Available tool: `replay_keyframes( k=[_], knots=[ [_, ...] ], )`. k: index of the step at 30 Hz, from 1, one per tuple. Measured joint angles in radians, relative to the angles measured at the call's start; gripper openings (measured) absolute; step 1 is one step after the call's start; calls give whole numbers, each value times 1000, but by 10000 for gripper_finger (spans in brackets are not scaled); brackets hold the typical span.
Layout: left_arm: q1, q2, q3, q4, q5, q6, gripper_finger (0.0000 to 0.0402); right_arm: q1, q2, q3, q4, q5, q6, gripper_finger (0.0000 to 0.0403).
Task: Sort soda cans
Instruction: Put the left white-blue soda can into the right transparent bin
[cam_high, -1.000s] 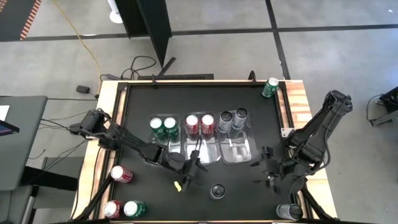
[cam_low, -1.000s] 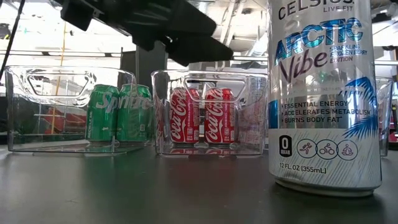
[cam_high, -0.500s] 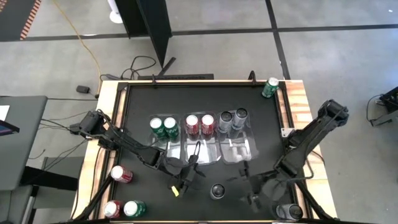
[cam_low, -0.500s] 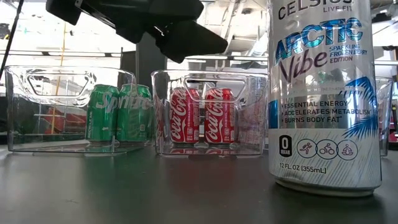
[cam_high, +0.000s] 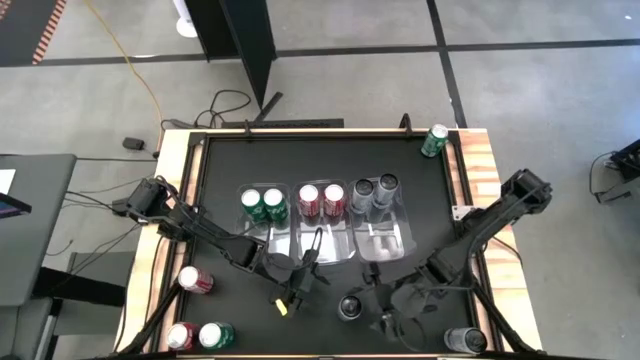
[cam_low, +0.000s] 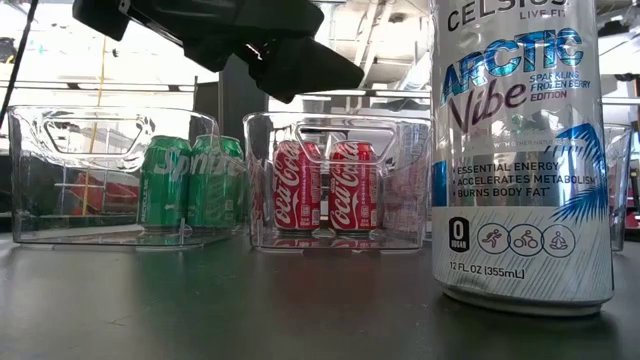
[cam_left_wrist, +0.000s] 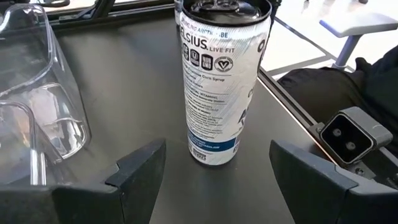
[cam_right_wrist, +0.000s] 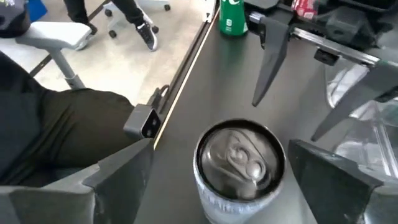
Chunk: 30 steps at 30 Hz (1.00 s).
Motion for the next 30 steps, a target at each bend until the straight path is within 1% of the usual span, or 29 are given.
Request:
replay_keyframes(
  k=[18, 25, 30],
  knots=[
    [0, 0, 0, -2, -1, 3, 281, -51, 86, 8, -5, -37, 16, 399],
    [0, 0, 0, -6, -3, 3, 281, -60, 96, 9, 2, -53, 23, 399],
    [0, 0, 0, -8, -15, 3, 281, -62, 110, 8, -3, -56, 28, 385]
  ],
)
